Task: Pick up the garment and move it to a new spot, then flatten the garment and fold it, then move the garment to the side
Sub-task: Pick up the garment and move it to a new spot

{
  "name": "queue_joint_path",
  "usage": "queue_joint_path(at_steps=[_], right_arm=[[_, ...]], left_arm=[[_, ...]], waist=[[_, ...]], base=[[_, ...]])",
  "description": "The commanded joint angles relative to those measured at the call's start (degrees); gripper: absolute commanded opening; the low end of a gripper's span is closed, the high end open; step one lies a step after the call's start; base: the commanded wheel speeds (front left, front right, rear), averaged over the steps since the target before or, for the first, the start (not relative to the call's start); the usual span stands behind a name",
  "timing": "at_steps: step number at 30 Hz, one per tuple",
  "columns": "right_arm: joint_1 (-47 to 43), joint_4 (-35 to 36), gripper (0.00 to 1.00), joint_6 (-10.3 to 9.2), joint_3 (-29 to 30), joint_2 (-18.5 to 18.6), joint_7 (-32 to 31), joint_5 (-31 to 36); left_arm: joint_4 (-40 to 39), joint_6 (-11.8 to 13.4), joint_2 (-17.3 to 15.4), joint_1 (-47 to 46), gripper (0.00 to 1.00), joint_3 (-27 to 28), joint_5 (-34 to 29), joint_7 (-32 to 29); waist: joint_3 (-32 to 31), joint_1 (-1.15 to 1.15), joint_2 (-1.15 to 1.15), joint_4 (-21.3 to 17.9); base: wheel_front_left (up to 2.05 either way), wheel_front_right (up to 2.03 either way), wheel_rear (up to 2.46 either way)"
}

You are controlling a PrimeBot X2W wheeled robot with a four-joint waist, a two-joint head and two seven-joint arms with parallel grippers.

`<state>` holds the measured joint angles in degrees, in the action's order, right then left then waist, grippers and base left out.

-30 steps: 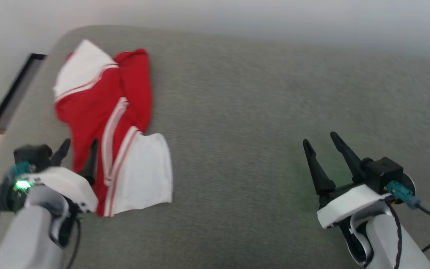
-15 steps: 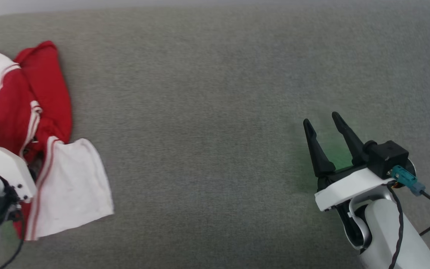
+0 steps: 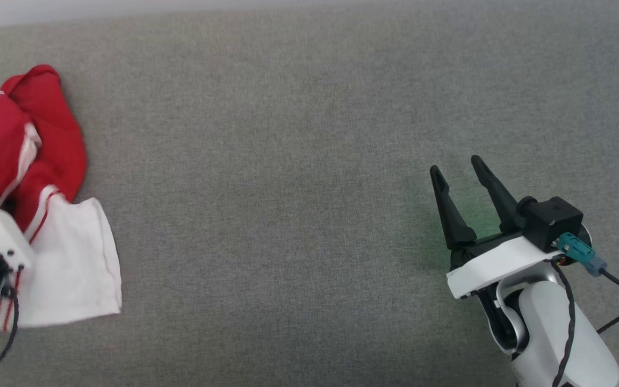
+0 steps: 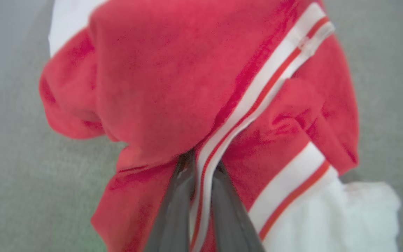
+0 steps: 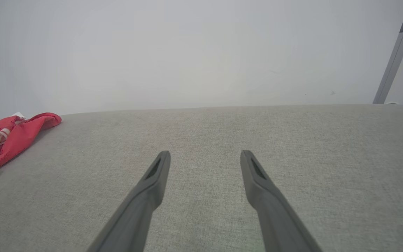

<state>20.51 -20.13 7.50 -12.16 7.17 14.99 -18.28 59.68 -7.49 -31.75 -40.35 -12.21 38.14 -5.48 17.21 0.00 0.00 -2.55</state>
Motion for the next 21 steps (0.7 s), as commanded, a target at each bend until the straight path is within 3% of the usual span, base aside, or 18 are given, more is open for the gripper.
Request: queue_joint_path(at_steps=[1,8,16,21], right_arm=[[-0.5,-0.1,1.00,-0.02,0.2,-0.5,0.3,-0.3],[-1.8,-0.6,1.00,-0.02,0.4,-1.5,0.3,-0.7],[-2.6,-0.4,1.00,-0.02,1.0,-3.0,0.3,-1.6],[-3.4,-0.2,1.00,-0.02,2.0,-3.8,0.2,-2.6]], left_arm=[[-1.3,0.1,-0.1,-1.9,0.00,-0.5,-1.3,3.3],[-8.7,0.1,1.0,-3.8,0.00,-5.3,-2.2,8.6],[-24.1,0.1,3.3,-6.9,0.00,-16.0,0.9,6.0],[-31.9,0.1,7.2,-10.5,0.00,-22.1,4.9,4.0]], waist=[[-1.3,0.00,0.00,0.0],[-4.5,0.00,0.00,-1.2],[-5.3,0.00,0.00,-6.9],[-4.4,0.00,0.00,-11.6]], base=[[0.00,0.00,0.00],[0.00,0.00,0.00],[0.00,0.00,0.00],[0.00,0.00,0.00]])
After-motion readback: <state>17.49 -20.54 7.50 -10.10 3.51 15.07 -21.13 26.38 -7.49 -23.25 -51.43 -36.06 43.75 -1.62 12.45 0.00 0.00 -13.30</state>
